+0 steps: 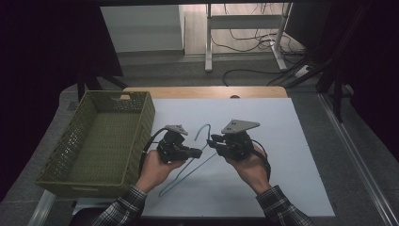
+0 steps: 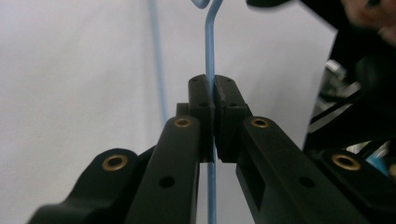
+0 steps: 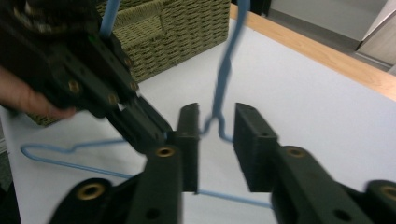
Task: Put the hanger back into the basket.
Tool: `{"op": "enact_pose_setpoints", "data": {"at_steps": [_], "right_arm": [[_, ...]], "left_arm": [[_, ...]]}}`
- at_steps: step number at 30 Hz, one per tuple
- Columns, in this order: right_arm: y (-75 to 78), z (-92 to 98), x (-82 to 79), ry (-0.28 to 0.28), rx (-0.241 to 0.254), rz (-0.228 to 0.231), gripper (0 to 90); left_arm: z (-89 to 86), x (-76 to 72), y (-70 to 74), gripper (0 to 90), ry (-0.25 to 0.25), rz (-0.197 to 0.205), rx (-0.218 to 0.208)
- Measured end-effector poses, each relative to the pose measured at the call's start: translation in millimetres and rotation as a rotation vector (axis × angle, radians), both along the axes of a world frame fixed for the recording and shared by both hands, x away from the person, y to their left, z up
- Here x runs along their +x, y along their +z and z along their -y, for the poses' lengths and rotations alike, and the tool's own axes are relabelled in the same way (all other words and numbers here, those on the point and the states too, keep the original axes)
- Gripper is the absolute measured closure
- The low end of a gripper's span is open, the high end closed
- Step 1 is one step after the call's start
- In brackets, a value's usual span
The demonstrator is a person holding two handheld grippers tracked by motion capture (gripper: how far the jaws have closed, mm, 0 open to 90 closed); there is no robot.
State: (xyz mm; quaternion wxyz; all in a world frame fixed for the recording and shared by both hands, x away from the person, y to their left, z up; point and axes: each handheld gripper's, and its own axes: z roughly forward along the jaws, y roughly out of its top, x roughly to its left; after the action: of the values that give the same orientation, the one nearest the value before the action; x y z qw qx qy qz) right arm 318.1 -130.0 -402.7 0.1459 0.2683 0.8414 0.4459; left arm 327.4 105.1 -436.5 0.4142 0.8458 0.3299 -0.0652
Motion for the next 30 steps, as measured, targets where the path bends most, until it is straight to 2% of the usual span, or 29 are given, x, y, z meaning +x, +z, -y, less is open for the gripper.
{"op": "enact_pose_setpoints", "data": {"at_steps": [1,4,5,7,11,14,15,17,19,23,30], "right_arm": [[1.8,3.4,-1.6,-0.001,0.004,-0.001,64.1],[3.2,8.8,-4.2,-0.003,0.002,-0.008,56.3],[3.2,8.8,-4.2,-0.003,0.002,-0.008,56.3],[3.4,15.5,-6.8,-0.004,0.01,-0.022,43.9],[2.1,26.7,-11.0,-0.011,0.037,-0.044,32.2],[0.5,32.9,-12.9,-0.018,0.047,-0.054,27.1],[-2.2,38.9,-14.9,-0.028,0.047,-0.065,20.3],[-3.2,40.8,-15.7,-0.028,0.047,-0.069,18.9],[-7.4,47.9,-18.8,-0.044,0.039,-0.074,13.7],[-11.6,54.6,-21.2,-0.05,0.026,-0.089,9.5],[-18.8,68.4,-26.6,-0.07,0.022,-0.108,5.6]], "left_arm": [[-5.1,0.8,4.4,87.9,0.01,0.0,-0.013],[-9.7,1.4,8.5,87.9,0.026,-0.001,-0.017],[-12.4,1.9,10.2,87.9,0.029,-0.002,-0.02],[-17.8,2.8,14.2,87.8,0.04,-0.003,-0.023],[-36.2,4.3,28.9,87.9,0.072,0.003,-0.071],[-44.1,4.9,36.0,87.8,0.085,0.012,-0.08],[-49.1,5.4,40.4,87.8,0.088,0.014,-0.086],[-57.0,5.8,47.1,87.8,0.104,0.021,-0.097],[-68.3,7.5,54.5,87.8,0.115,0.022,-0.113],[-80.6,9.6,62.0,87.8,0.126,0.026,-0.122],[-111.5,9.5,84.4,87.8,0.168,0.049,-0.119]]}}
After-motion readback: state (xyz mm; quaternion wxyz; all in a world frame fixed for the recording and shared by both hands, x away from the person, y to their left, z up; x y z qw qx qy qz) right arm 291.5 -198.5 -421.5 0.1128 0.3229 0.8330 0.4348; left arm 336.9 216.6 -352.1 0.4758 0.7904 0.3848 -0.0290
